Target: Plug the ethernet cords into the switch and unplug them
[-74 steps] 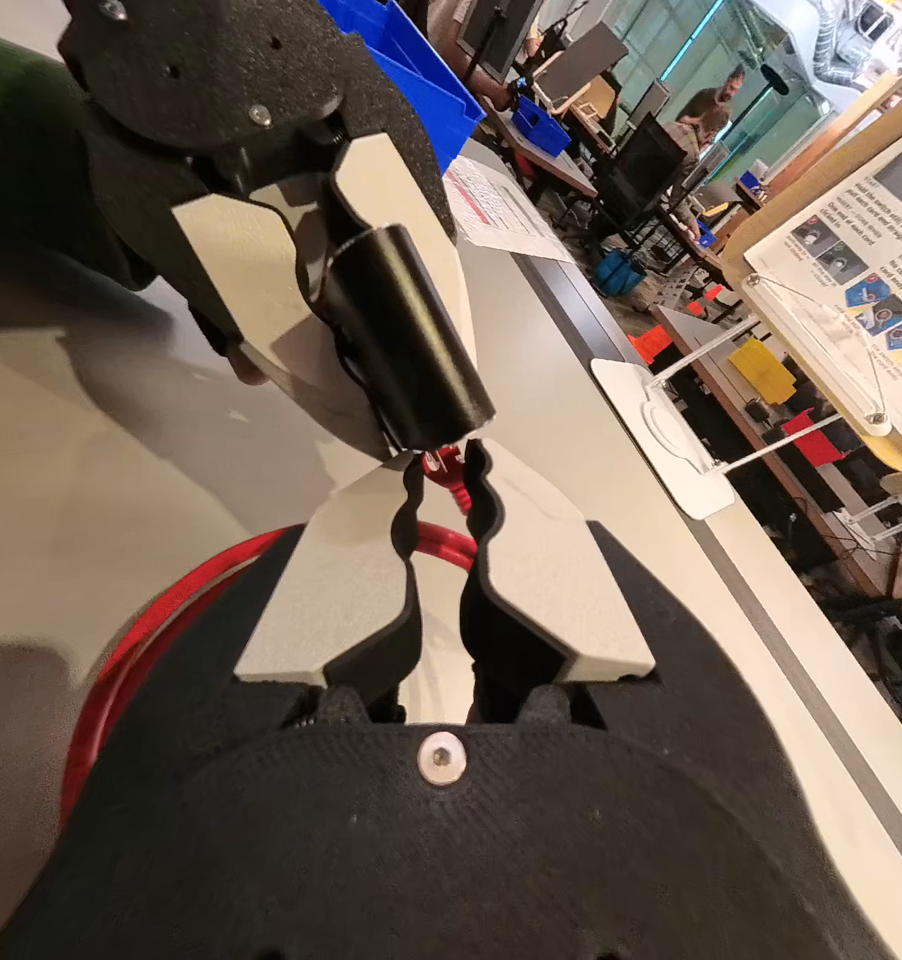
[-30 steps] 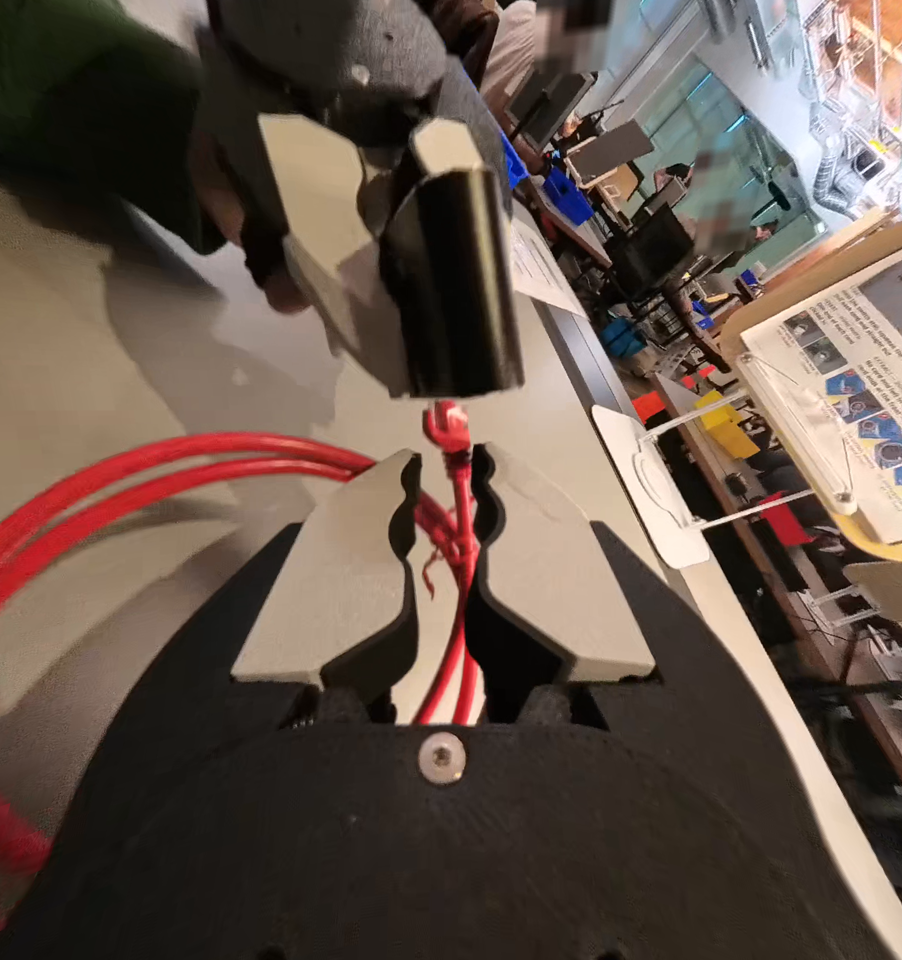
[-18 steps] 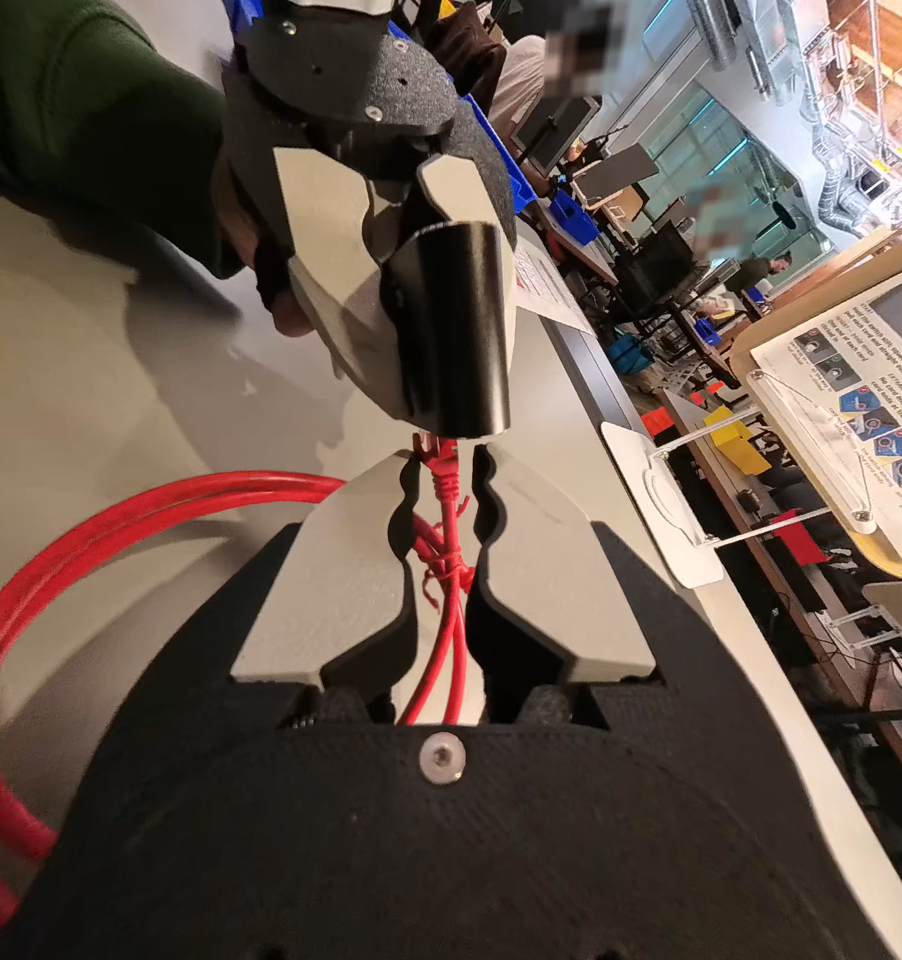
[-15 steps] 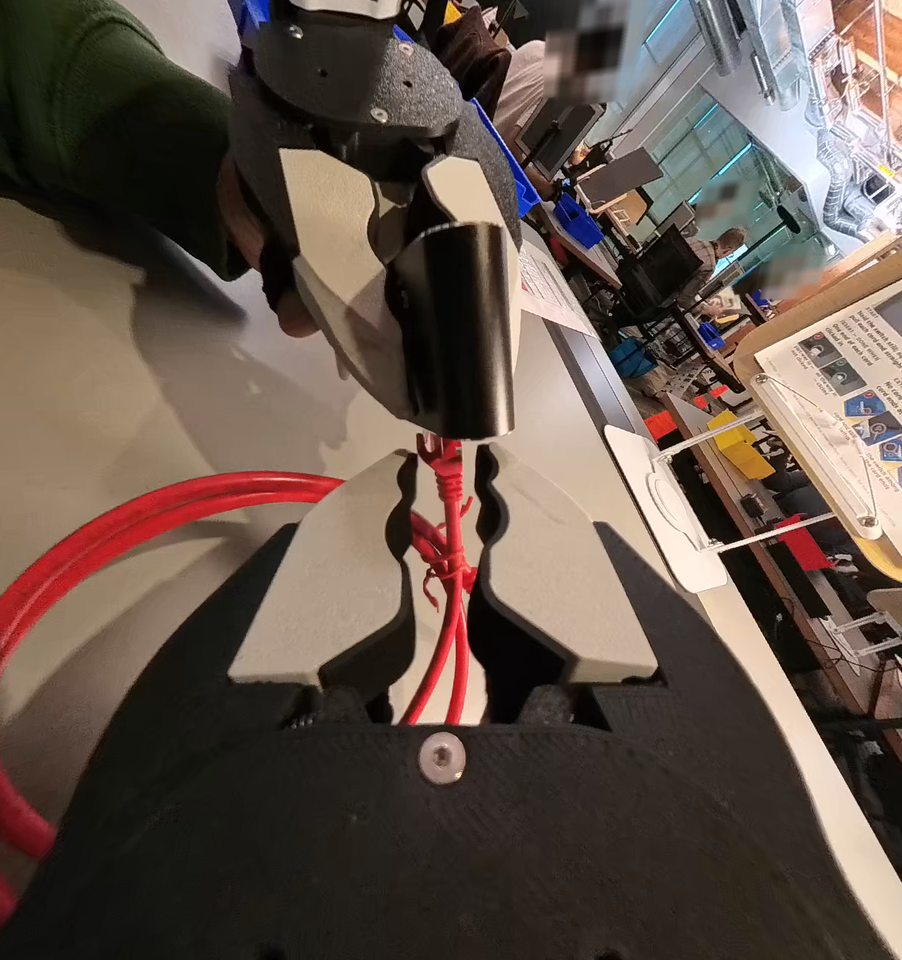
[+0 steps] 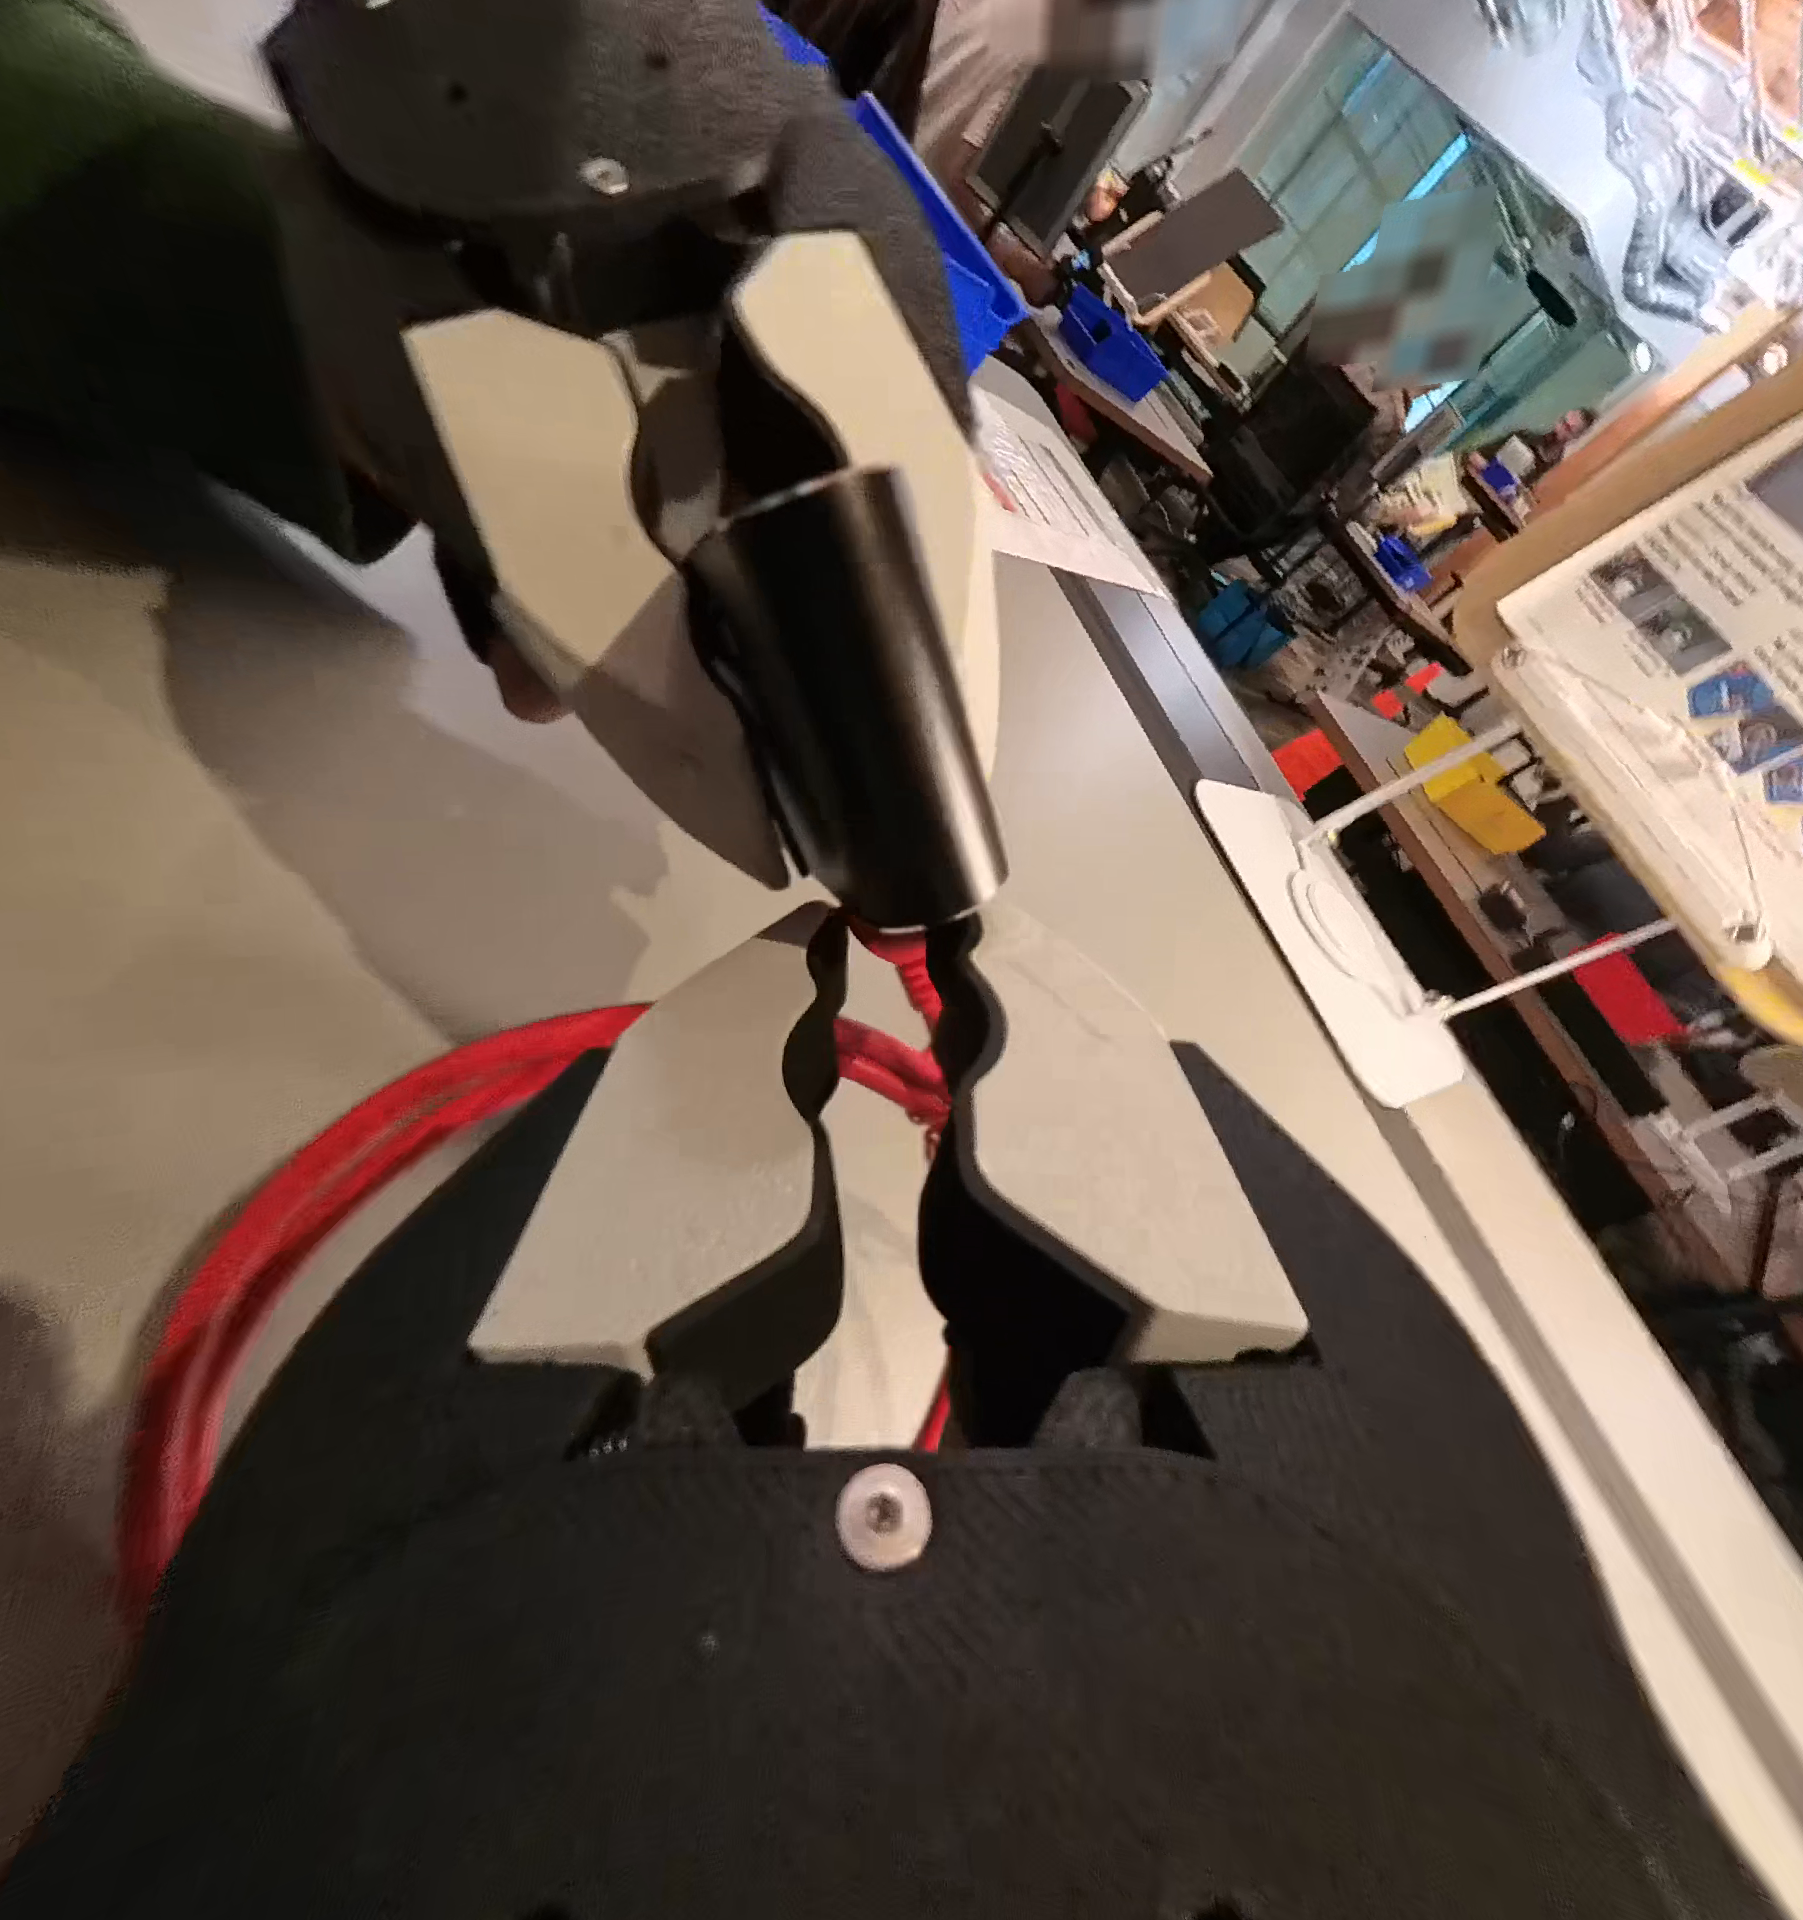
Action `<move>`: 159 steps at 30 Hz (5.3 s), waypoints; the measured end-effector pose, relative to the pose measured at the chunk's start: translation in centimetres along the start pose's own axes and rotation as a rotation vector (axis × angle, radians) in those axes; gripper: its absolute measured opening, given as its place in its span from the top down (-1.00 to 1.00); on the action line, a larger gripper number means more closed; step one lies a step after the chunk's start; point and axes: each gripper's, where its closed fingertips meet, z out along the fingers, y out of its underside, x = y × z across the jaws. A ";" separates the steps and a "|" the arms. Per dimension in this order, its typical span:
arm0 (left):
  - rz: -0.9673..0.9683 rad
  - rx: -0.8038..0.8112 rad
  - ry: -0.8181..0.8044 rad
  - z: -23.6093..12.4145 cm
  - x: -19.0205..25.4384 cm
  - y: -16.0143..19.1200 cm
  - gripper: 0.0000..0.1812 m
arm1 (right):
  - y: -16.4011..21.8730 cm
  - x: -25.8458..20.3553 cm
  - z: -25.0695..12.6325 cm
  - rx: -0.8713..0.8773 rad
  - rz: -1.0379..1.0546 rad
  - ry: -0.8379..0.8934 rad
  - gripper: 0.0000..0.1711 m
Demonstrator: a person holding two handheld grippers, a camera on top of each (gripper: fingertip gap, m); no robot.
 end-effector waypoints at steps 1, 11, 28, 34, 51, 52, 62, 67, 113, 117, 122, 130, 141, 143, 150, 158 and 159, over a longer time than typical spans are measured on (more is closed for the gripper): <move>0.019 -0.008 -0.021 0.0 -0.2 0.0 0.69 | 0.0 0.2 0.1 -0.002 0.042 0.006 0.82; -0.145 0.071 0.000 -0.3 -0.9 -0.6 0.69 | -0.7 0.7 -0.1 0.040 0.105 0.017 0.81; -0.100 0.093 -0.010 -1.0 -0.9 -1.2 0.69 | -1.7 0.7 -0.2 0.083 0.210 -0.017 0.83; -0.068 0.059 -0.080 -0.6 -1.6 -1.0 0.69 | -1.3 1.7 -0.1 0.012 0.138 0.077 0.82; -0.089 0.124 -0.115 -0.9 -2.0 -0.9 0.70 | -0.6 5.8 0.5 0.049 0.453 0.279 0.84; -0.027 0.107 -0.122 -0.7 -1.3 -1.0 0.69 | -0.4 7.2 -0.4 0.087 0.513 0.289 0.84; -0.132 0.064 -0.262 -2.3 -4.8 0.0 0.70 | -0.8 8.2 -5.2 0.091 0.417 0.262 0.82; -0.101 0.009 -0.261 -1.6 -4.4 0.7 0.70 | -3.3 11.9 -13.2 0.096 0.322 0.443 0.82; 0.081 -0.206 0.089 4.6 5.2 1.4 0.70 | 0.1 -3.2 -5.2 -0.071 -0.164 -0.114 0.70; 0.048 -0.171 -0.009 4.7 3.8 1.0 0.61 | 0.5 -2.3 -5.8 -0.106 -0.173 -0.055 0.70; -0.019 -0.130 -0.165 3.4 0.6 0.5 0.39 | 1.5 5.7 -11.5 -0.220 -0.178 0.182 0.70; 0.040 -0.218 -0.158 4.3 1.4 2.1 0.36 | 14.8 24.0 -25.2 -0.782 0.139 0.589 0.70; 0.027 -0.241 -0.171 4.3 1.3 3.0 0.39 | 30.0 24.2 -24.4 -1.351 0.453 0.441 0.71; 0.023 -0.239 -0.170 4.3 1.3 3.0 0.39 | 30.2 22.7 -22.5 -1.311 0.489 0.356 0.69; 0.027 -0.237 -0.172 3.9 1.8 2.5 0.39 | 26.7 25.2 -22.0 -1.059 0.472 0.520 0.51; 0.026 -0.274 -0.316 -0.1 1.4 1.0 0.39 | 17.0 21.7 -26.9 -0.679 0.458 0.550 0.49; 0.013 -0.285 -0.357 -1.3 1.2 1.0 0.39 | 16.3 20.1 -27.7 -0.641 0.457 0.540 0.50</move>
